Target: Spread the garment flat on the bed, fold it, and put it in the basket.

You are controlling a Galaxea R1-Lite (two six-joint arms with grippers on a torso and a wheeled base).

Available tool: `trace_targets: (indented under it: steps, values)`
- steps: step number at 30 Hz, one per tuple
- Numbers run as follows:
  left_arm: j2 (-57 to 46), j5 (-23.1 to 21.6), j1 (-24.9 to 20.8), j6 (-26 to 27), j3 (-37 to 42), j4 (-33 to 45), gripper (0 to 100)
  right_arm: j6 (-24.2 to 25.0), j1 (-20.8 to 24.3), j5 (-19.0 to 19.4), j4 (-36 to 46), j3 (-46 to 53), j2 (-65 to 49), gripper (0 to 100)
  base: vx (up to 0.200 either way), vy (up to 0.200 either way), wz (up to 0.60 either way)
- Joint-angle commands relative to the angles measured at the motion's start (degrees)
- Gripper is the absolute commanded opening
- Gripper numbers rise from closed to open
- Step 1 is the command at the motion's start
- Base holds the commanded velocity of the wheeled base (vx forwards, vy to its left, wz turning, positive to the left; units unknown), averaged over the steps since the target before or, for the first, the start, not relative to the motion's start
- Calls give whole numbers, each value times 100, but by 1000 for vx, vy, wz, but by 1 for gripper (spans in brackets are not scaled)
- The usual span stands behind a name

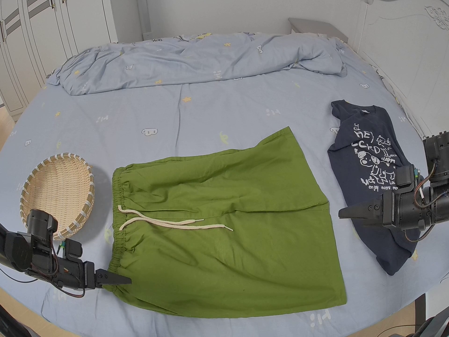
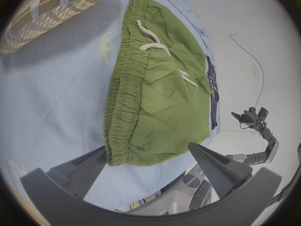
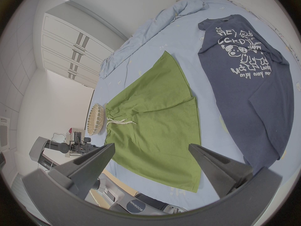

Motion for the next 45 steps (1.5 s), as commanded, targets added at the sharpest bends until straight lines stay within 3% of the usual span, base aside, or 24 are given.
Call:
trace_targets:
  steps: [1,2,3,16,19,23,27,30,31,33,34,35,36,37,38,45]
  values:
    - [104,-1,-7,-2,-14,-12,100,-1,2,1,2,1,17,100,0,0,0]
    - [113,-1,-7,-2,-23,-12,100,7,2,1,2,1,17,100,0,0,0]
    - [121,-1,-7,-2,-23,-12,0,-1,2,1,2,1,17,100,0,0,0]
    - [113,122,63,78,74,23,0,-1,2,1,2,1,8,100,0,0,0]
    - [-72,474,300,280,223,23,0,-1,2,1,2,1,8,100,0,0,0]
    - [-476,483,555,429,223,137,0,7,-7,10,20,27,26,100,0,0,0]
    - [-854,518,564,438,65,585,0,7,-78,28,28,133,289,100,0,0,0]
    - [-898,685,520,438,-471,1491,0,-19,-201,107,11,361,509,100,0,0,0]
    - [-872,869,502,438,-814,2009,0,-37,-280,282,2,476,658,100,0,0,0]
    - [-872,896,502,438,-867,2071,0,-37,-297,300,2,484,676,100,0,0,0]
    - [-828,1124,502,429,-1412,2809,0,-142,-535,845,2,634,861,100,0,0,0]
    - [-828,1124,502,429,-1473,2871,0,-168,-579,959,2,669,887,100,0,0,0]
    - [-837,1116,502,429,-1596,2932,0,-344,-781,1381,2,792,1001,100,0,0,0]
    - [-837,1116,502,429,-1596,2932,0,-344,-781,1381,2,792,1001,100,0,0,0]
    - [-828,1124,485,429,-1658,2932,0,-625,-921,1627,2,950,1107,100,0,0,0]
    - [-599,1124,379,447,-1728,2932,0,-1452,-1027,1785,-16,1354,1994,100,0,0,0]
